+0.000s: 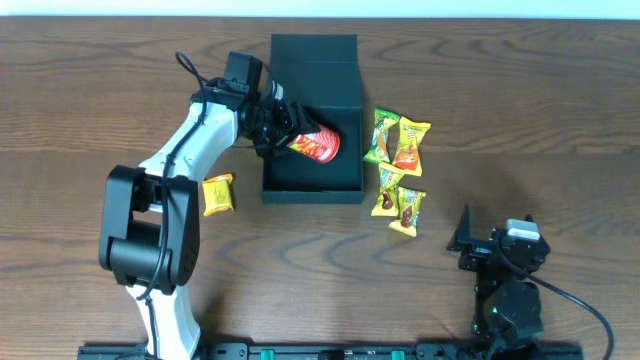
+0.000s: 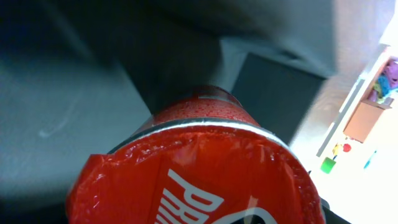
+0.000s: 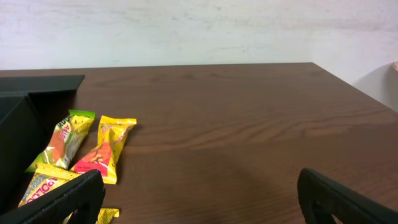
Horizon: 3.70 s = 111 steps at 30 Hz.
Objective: Pack container
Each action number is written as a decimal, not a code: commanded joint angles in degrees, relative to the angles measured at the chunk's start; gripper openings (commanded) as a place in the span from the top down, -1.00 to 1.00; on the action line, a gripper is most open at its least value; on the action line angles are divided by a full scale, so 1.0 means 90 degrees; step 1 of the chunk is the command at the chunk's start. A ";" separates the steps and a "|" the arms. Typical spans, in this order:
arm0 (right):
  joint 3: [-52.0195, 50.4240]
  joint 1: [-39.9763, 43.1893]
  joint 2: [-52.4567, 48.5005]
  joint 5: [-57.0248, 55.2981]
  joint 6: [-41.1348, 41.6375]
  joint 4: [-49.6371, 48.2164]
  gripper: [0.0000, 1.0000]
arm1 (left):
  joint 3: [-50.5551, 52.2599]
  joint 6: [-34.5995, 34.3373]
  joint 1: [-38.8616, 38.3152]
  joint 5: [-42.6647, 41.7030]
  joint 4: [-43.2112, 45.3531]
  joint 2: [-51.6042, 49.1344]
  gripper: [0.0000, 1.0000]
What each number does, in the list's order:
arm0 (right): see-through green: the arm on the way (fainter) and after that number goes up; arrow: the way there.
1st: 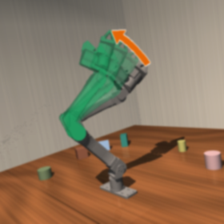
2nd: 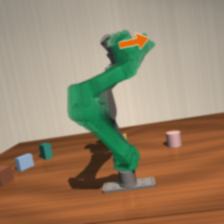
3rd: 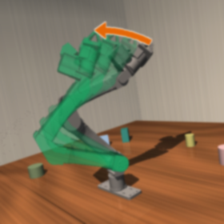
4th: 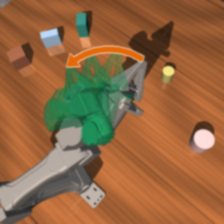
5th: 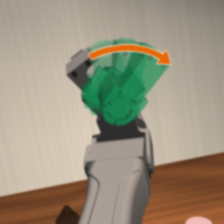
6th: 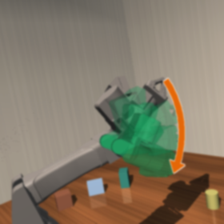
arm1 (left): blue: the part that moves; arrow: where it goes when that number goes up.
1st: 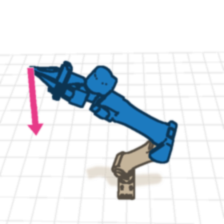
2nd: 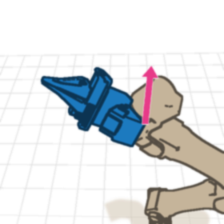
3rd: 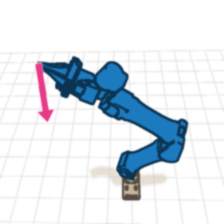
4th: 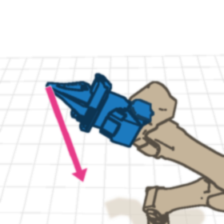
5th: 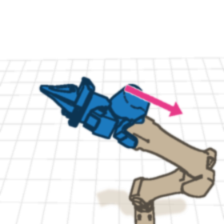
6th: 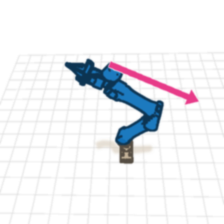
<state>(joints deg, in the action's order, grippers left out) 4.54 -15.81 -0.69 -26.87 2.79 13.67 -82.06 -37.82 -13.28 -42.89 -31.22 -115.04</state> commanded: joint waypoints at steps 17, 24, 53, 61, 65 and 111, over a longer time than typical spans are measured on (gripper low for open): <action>0.0007 0.0022 0.0022 -0.0083 0.0017 0.0049 -0.98 | 0.0024 -0.0226 0.0010 -0.0267 -0.0546 -0.0007 -0.90; 0.0007 0.0022 0.0022 -0.0083 0.0017 0.0049 -0.98 | 0.0022 -0.0223 0.0010 -0.0304 -0.0549 -0.0007 -0.90; 0.0005 0.0022 0.0022 -0.0083 0.0017 0.0049 -0.99 | -0.2322 0.2497 -0.0539 0.1627 -0.1433 0.0012 -0.91; 0.0005 0.0022 0.0022 -0.0083 0.0017 0.0049 -0.98 | -0.3089 0.3803 -0.2067 0.4318 -0.2093 -0.0002 -0.90; 0.0007 0.0022 0.0022 -0.0083 0.0017 0.0049 -0.99 | -0.3084 0.3779 -0.2416 0.4976 -0.2467 -0.0124 -0.90; 0.0007 0.0022 0.0022 -0.0083 0.0017 0.0049 -0.98 | -0.2489 0.5506 -0.3237 0.6819 -0.2166 -0.0835 -0.90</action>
<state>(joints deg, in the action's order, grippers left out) 4.54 -15.81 -0.69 -26.87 2.79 13.65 -104.20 13.06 -42.81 16.64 -51.11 -123.02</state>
